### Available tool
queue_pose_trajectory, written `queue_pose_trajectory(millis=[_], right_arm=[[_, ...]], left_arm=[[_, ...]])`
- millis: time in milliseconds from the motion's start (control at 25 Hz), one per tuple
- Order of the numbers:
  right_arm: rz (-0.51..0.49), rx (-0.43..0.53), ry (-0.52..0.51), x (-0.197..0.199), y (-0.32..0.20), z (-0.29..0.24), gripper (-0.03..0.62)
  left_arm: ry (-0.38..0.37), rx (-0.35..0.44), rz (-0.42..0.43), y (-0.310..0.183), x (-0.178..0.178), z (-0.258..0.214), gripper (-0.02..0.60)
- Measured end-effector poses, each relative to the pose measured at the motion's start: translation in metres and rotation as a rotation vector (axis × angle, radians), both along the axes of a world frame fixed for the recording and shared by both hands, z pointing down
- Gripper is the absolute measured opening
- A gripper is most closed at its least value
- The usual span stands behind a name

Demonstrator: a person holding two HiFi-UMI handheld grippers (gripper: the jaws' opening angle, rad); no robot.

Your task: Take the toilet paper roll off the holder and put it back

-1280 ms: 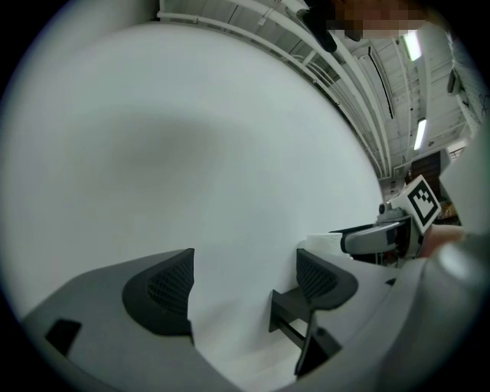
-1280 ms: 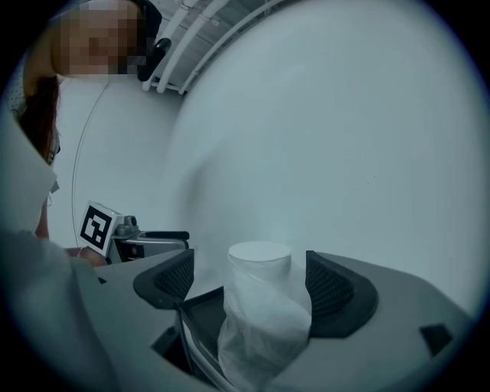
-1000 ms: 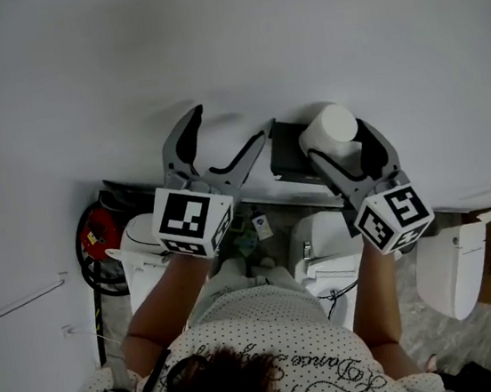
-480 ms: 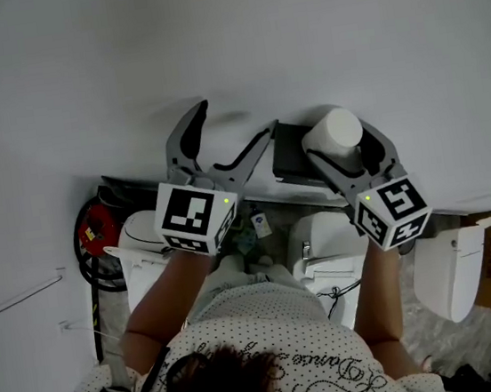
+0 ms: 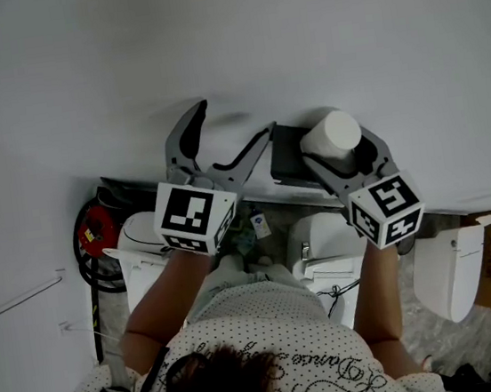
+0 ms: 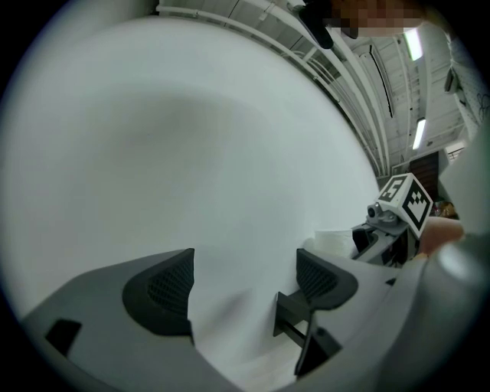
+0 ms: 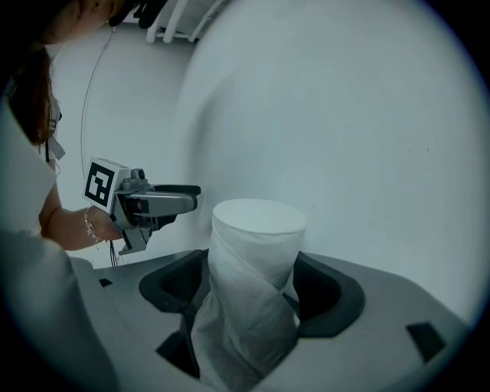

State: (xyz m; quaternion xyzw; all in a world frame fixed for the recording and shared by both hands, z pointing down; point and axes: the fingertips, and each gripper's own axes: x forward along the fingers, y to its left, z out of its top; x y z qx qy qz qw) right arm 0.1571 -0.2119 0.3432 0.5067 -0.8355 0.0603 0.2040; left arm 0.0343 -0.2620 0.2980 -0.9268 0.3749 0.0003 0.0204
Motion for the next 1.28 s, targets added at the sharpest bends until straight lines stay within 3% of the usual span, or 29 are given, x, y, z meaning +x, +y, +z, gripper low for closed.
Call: queue_pose_trajectory(millis=[280, 560, 1280], right_arm=[[-0.015, -0.023, 0.024, -0.0024, -0.0016, 0.0027, 0.383], [-0.002, -0.02, 0.025, 0.0035, -0.0064, 0.0033, 0.318], [-0.004, -0.033, 0.036, 0.0068, -0.0097, 0.0017, 0.308]], left_arm=[[0.001, 0.001, -0.001, -0.0005, -0.0003, -0.0014, 0.402], [-0.005, -0.003, -0.01, -0.0036, -0.0013, 0.001, 0.402], [-0.044, 0.002, -0.017, -0.0061, 0.0002, 0.0073, 0.402]])
